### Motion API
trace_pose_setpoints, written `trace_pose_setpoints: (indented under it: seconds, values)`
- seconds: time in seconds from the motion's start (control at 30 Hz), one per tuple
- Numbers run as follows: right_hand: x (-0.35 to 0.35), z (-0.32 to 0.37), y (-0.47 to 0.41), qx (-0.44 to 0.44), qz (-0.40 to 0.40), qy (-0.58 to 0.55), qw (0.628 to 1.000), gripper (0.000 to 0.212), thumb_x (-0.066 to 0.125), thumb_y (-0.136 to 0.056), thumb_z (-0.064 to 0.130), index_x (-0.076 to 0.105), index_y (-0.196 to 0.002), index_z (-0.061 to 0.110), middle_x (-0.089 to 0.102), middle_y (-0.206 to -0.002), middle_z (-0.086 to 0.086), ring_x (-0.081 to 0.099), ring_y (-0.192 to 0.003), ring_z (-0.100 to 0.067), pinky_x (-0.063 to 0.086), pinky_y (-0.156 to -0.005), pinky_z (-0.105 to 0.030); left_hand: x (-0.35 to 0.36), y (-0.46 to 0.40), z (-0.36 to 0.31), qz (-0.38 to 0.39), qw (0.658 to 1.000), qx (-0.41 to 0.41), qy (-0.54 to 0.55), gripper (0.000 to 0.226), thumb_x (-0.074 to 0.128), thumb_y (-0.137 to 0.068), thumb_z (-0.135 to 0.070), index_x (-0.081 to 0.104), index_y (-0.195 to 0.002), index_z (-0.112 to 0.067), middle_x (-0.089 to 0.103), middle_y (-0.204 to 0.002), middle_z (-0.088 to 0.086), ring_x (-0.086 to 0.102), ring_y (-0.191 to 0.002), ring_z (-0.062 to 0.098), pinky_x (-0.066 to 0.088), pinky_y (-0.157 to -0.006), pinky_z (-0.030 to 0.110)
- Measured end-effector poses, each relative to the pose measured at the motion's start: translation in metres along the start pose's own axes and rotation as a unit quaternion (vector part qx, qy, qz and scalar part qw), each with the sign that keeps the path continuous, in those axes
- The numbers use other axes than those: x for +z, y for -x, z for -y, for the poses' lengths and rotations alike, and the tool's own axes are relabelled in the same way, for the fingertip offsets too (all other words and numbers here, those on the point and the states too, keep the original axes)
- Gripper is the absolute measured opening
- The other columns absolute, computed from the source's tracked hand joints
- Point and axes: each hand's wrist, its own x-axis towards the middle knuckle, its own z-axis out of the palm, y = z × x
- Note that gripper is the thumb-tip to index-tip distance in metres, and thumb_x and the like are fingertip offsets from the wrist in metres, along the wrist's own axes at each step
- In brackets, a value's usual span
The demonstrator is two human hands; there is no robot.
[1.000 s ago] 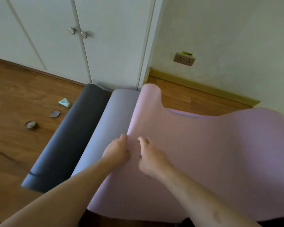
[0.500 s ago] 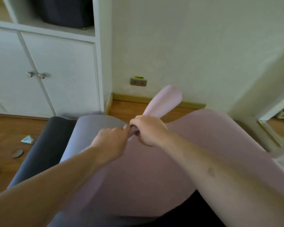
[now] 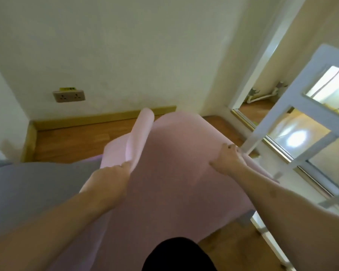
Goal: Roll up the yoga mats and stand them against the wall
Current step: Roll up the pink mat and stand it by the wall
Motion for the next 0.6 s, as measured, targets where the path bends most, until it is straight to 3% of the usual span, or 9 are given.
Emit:
trace_pose_setpoints:
  seconds: [0.1,0.13,0.17,0.23,0.3,0.4,0.47,0.53,0.6]
  values:
    - [0.011,-0.061,-0.054,0.153,0.018,0.022,0.988,0.151,0.085,-0.05,0.084,0.013,-0.165,0.018,0.021,-0.165,-0.022,0.013,-0.156,-0.047,0.017,-0.125,-0.068,0.008,-0.02,-0.013,0.012,1.0,0.021,-0.014,0.049,0.047,-0.106,-0.017,0.036,-0.154,-0.017,0.069,-0.125,0.003,0.073,-0.107,0.021,0.058,-0.087,0.035]
    - [0.016,-0.075,-0.069,0.177,0.042,0.021,0.983,0.16,0.083,-0.041,0.089,0.011,-0.167,0.021,0.022,-0.165,-0.022,0.014,-0.157,-0.046,0.02,-0.124,-0.068,0.01,-0.023,-0.015,0.01,0.999,0.022,-0.024,0.051,0.045,-0.106,-0.017,0.035,-0.155,-0.017,0.069,-0.126,0.002,0.073,-0.107,0.021,0.058,-0.086,0.034]
    - [0.018,-0.083,-0.076,0.18,0.063,0.011,0.981,0.157,0.087,-0.044,0.085,0.012,-0.167,0.022,0.026,-0.163,-0.021,0.02,-0.155,-0.044,0.026,-0.123,-0.065,0.014,-0.025,-0.017,0.01,0.999,0.024,-0.04,0.052,0.043,-0.106,-0.017,0.033,-0.157,-0.017,0.069,-0.128,0.002,0.073,-0.109,0.02,0.058,-0.086,0.033]
    - [0.022,-0.088,-0.075,0.167,0.079,-0.013,0.983,0.133,0.094,-0.067,0.063,0.016,-0.165,0.017,0.033,-0.155,-0.019,0.033,-0.148,-0.039,0.034,-0.122,-0.056,0.02,-0.026,-0.015,0.021,0.997,0.028,-0.067,0.052,0.042,-0.106,-0.017,0.033,-0.157,-0.017,0.068,-0.13,0.002,0.073,-0.11,0.02,0.059,-0.087,0.033]
    - [0.025,-0.088,-0.068,0.176,0.052,0.026,0.983,0.127,0.095,-0.068,0.059,0.024,-0.162,0.013,0.042,-0.149,-0.017,0.045,-0.139,-0.036,0.044,-0.115,-0.048,0.023,-0.022,-0.012,0.024,0.997,0.028,-0.069,0.053,0.043,-0.106,-0.016,0.034,-0.158,-0.017,0.069,-0.129,0.002,0.074,-0.108,0.02,0.06,-0.087,0.034]
    - [0.032,-0.088,-0.059,0.092,-0.005,0.099,0.991,0.087,0.09,-0.075,0.055,0.058,-0.144,0.013,0.066,-0.111,-0.007,0.067,-0.098,-0.025,0.06,-0.075,-0.034,0.022,-0.015,-0.006,0.031,0.995,0.041,-0.081,0.057,0.043,-0.107,-0.019,0.025,-0.162,-0.018,0.066,-0.132,0.0,0.074,-0.108,0.017,0.06,-0.088,0.031]
    - [0.023,-0.084,-0.045,0.026,-0.055,0.1,0.993,0.055,0.085,-0.082,0.044,0.066,-0.127,0.019,0.06,-0.086,0.002,0.062,-0.072,-0.017,0.047,-0.051,-0.027,0.016,-0.008,0.005,0.035,0.996,0.03,-0.077,0.057,0.045,-0.107,-0.021,0.026,-0.161,-0.019,0.067,-0.13,-0.003,0.074,-0.105,0.015,0.061,-0.086,0.029]
    - [0.002,-0.074,-0.026,-0.038,-0.086,0.102,0.99,0.035,0.079,-0.088,0.038,0.061,-0.114,0.025,0.057,-0.082,0.006,0.057,-0.069,-0.015,0.039,-0.049,-0.027,0.005,0.003,0.017,0.02,0.999,0.015,-0.047,0.053,0.046,-0.106,-0.021,0.032,-0.157,-0.022,0.068,-0.127,-0.005,0.073,-0.102,0.013,0.06,-0.083,0.028]
    - [-0.026,-0.058,-0.007,-0.086,-0.086,0.073,0.99,0.019,0.072,-0.089,0.034,0.058,-0.098,0.026,0.06,-0.082,0.006,0.056,-0.07,-0.014,0.041,-0.054,-0.029,-0.012,0.016,0.029,0.004,1.0,0.004,-0.017,0.05,0.049,-0.103,-0.02,0.037,-0.151,-0.023,0.069,-0.122,-0.005,0.072,-0.1,0.013,0.057,-0.078,0.026]
